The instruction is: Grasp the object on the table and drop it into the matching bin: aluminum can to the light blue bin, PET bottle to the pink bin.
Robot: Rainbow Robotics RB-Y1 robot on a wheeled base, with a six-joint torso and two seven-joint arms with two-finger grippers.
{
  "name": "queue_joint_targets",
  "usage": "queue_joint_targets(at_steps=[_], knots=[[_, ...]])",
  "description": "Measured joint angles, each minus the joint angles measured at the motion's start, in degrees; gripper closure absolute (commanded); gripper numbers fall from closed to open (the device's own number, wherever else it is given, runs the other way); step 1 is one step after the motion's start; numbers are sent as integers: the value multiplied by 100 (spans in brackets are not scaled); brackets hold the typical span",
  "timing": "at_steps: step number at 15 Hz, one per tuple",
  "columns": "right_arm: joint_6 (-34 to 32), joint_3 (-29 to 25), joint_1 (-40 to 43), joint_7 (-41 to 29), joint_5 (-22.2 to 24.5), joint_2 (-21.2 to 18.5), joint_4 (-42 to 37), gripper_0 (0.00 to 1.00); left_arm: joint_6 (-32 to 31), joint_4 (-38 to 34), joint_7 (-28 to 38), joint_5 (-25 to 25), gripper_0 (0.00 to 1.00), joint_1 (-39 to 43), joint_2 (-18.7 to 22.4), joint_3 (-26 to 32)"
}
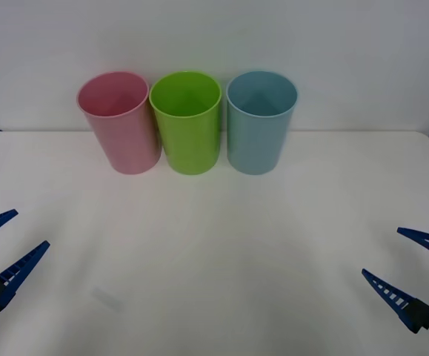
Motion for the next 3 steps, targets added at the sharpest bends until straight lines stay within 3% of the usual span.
queue_joint_targets(at_steps=[3], knots=[[5,0,44,0,0,0,-2,0,0,0,0,0,0,0,0,0]])
